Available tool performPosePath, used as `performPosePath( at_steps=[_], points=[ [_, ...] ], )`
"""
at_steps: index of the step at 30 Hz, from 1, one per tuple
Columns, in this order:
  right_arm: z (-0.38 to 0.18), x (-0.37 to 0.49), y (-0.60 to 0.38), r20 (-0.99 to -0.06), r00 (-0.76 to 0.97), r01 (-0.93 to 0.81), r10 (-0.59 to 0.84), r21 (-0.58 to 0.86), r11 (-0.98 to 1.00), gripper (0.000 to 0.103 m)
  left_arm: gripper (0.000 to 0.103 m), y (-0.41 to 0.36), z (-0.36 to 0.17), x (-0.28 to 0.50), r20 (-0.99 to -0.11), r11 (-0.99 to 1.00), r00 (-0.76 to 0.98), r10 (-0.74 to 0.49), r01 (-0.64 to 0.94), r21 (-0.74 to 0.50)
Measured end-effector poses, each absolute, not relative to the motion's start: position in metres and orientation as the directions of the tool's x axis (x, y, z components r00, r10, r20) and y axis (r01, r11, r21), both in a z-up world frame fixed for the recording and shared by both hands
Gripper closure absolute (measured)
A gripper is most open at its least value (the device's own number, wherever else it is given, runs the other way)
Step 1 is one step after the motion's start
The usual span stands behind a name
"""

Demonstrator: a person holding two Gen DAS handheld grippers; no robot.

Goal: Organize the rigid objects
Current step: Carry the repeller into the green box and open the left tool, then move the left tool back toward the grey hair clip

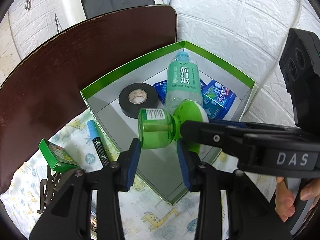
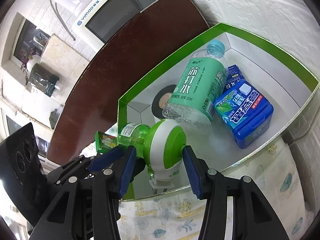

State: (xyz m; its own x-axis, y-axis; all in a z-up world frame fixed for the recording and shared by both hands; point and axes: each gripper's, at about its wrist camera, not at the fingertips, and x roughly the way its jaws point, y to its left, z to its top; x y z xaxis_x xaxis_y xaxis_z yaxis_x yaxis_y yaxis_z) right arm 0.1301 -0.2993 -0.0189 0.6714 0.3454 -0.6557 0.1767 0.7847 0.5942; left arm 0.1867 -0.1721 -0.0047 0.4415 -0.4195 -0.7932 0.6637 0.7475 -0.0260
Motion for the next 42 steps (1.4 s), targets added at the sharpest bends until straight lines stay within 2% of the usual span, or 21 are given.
performPosePath(
  at_steps=[5,10,19,23,26,27,28,30,39,42],
  points=[
    [-0.013,0.128,-0.298,-0.648,0.685,0.183,0.333,0.595,0.782,0.051,0.066,-0.166,0.002,0.186,-0.781,0.748,0.454,-0.429,0.663,-0.026],
    [-0.002,0.125,-0.294,-0.636,0.702,0.176,0.321,0.592,0.787,0.052,0.060,-0.143,0.012,0.185,-0.764,0.771,0.494,-0.415,0.636,-0.008],
    [0.012,0.134,-0.259,-0.620,0.690,0.087,0.375,0.585,0.807,0.052,0.047,-0.050,0.027,0.194,-0.732,0.886,0.599,-0.326,0.464,-0.016],
    [0.012,0.143,-0.234,-0.629,0.661,0.037,0.410,0.573,0.819,0.051,0.038,-0.007,0.025,0.191,-0.722,0.922,0.624,-0.298,0.385,-0.046],
    [0.008,0.151,-0.210,-0.646,0.624,-0.001,0.440,0.562,0.827,0.051,0.037,0.016,0.016,0.187,-0.730,0.933,0.620,-0.286,0.355,-0.065],
    [0.006,0.153,-0.202,-0.652,0.610,-0.015,0.449,0.557,0.830,0.047,0.037,0.020,0.012,0.187,-0.735,0.934,0.615,-0.284,0.350,-0.069],
    [0.004,0.155,-0.193,-0.657,0.599,-0.028,0.457,0.554,0.832,0.039,0.037,0.023,0.008,0.186,-0.741,0.934,0.608,-0.285,0.349,-0.073],
    [0.000,0.159,-0.176,-0.664,0.582,-0.061,0.470,0.541,0.839,0.032,0.037,0.028,-0.001,0.185,-0.751,0.932,0.595,-0.286,0.354,-0.074],
    [-0.013,0.158,-0.116,-0.685,0.618,-0.247,0.386,0.297,0.922,0.023,0.039,0.033,-0.023,0.188,-0.753,0.912,0.574,-0.321,0.401,-0.083],
    [-0.014,0.161,-0.113,-0.674,0.636,-0.251,0.375,0.278,0.927,0.023,0.039,0.030,-0.028,0.193,-0.752,0.905,0.568,-0.333,0.418,-0.085]
  ],
)
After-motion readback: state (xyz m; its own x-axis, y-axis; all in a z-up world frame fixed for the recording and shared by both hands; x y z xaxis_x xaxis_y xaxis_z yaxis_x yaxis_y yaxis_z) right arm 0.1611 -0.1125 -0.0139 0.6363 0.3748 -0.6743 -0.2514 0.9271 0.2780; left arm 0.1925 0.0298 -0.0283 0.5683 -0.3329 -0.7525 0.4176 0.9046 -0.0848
